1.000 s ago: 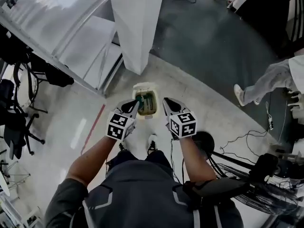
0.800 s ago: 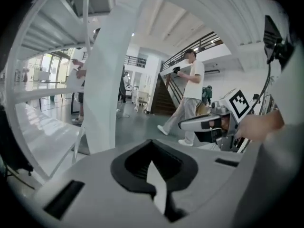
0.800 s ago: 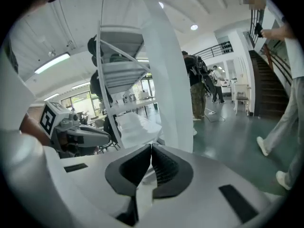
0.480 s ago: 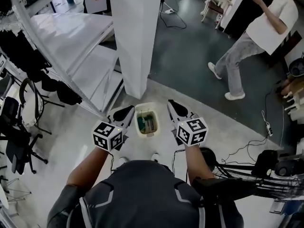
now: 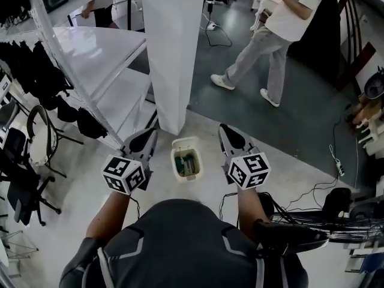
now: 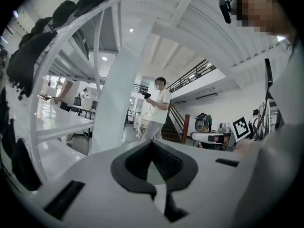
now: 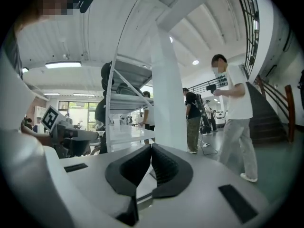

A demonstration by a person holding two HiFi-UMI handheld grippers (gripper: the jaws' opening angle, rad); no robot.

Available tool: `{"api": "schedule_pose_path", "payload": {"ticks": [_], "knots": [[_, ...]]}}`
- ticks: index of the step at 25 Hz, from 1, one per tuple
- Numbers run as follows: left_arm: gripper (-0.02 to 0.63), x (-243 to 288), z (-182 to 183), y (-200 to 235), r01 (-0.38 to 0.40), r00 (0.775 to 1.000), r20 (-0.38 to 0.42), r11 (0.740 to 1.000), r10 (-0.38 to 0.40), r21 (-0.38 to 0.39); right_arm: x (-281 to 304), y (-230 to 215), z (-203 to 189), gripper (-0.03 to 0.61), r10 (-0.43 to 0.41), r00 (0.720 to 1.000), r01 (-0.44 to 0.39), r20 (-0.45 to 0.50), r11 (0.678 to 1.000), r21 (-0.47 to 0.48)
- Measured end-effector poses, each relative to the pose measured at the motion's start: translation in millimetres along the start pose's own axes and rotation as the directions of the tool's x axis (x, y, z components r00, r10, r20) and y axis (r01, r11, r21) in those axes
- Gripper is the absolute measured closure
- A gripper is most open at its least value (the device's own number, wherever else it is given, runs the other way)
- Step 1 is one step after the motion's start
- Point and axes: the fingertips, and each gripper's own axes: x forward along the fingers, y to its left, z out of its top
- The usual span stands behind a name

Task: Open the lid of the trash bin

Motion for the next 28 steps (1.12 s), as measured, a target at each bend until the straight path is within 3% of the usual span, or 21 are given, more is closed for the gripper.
{"api": "schedule_pose_path", "payload": {"ticks": [10, 20, 28], "knots": [[0.606, -33, 33, 33, -0.189, 0.980, 0.080, 0.977, 0.181, 0.103, -23, -18, 21, 0.552, -0.079, 0.997, 0.080, 0.022, 0.997, -0.024], [0.606, -36, 42, 43, -0.250, 0.966, 0.100, 0.961, 0.239, 0.121, -18, -25, 30, 0.552, -0.100, 0.995, 0.101, 0.018, 0.994, -0.030], [0.606, -34, 44, 32, -0.220, 0.971, 0.121, 0.968, 0.206, 0.119, -20, -27, 30, 0.552, -0.119, 0.993, 0.120, 0.021, 0.992, -0.036]]}}
